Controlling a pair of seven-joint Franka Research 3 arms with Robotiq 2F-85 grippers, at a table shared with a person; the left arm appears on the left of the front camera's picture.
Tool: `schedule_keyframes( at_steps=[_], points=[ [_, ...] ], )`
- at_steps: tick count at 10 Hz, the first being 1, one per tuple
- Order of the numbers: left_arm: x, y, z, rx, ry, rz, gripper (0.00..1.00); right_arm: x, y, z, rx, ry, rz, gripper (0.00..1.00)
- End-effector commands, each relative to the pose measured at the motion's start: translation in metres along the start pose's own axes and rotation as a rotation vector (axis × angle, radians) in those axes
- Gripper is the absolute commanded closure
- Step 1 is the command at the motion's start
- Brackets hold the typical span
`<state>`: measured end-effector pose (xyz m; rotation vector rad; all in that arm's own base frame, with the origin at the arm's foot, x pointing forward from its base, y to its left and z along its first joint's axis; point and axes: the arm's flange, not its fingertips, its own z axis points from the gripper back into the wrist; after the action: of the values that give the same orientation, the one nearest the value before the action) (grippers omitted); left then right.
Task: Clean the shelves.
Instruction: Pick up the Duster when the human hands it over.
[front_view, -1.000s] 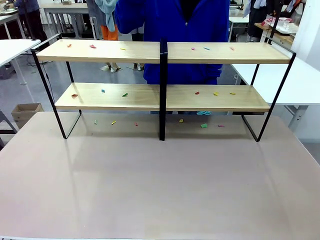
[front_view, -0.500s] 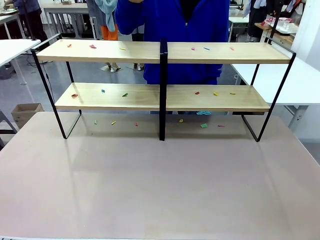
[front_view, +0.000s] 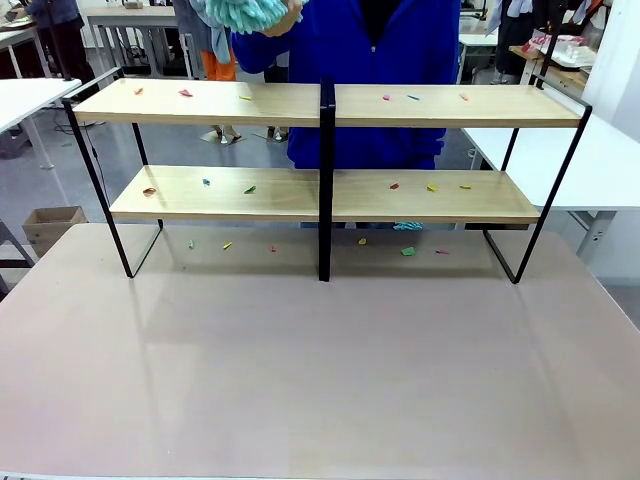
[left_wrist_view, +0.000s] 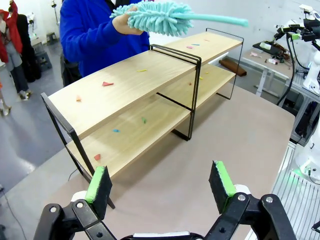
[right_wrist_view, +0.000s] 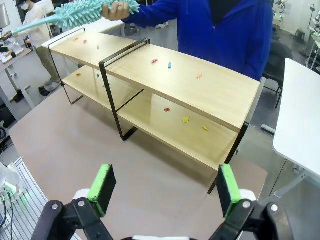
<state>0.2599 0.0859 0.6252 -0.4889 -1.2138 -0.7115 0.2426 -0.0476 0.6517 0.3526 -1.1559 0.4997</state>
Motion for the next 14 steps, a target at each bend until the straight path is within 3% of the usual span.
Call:
schedule_keyframes(
  at_steps=[1, 2, 3, 5, 6, 7, 8, 11, 14],
  points=[
    [0.0, 0.0, 0.0, 0.0, 0.0, 0.0, 0.0, 0.001, 0.001, 0.0, 0.0, -0.002, 0.001, 0.0],
    [0.023, 0.006, -0.022, -0.314, 0.185, 0.228, 0.0, 0.001, 0.001, 0.0, 0.0, -0.002, 0.001, 0.0],
    [0.056, 0.018, -0.044, -0.499, 0.353, 0.474, 0.0, 0.001, 0.001, 0.0, 0.0, -0.002, 0.001, 0.0],
    [0.118, 0.053, -0.088, -0.751, 0.341, 0.551, 0.0, 0.001, 0.001, 0.0, 0.0, -0.002, 0.001, 0.0],
    [0.138, 0.062, -0.116, -0.812, 0.322, 0.603, 0.0, 0.001, 0.001, 0.0, 0.0, -0.002, 0.001, 0.0],
    [0.146, 0.059, -0.141, -0.794, 0.369, 0.63, 0.0, 0.001, 0.001, 0.0, 0.0, -0.002, 0.001, 0.0],
    [0.148, 0.053, -0.169, -0.801, 0.447, 0.639, 0.0, 0.001, 0.001, 0.0, 0.0, -0.002, 0.001, 0.0],
    [0.136, 0.044, -0.23, -0.788, 0.549, 0.73, 0.0, 0.001, 0.001, 0.0, 0.0, -0.002, 0.001, 0.0],
    [0.129, 0.031, -0.279, -0.831, 0.519, 0.835, 0.0, 0.001, 0.001, 0.0, 0.0, -0.002, 0.001, 0.0]
  ],
)
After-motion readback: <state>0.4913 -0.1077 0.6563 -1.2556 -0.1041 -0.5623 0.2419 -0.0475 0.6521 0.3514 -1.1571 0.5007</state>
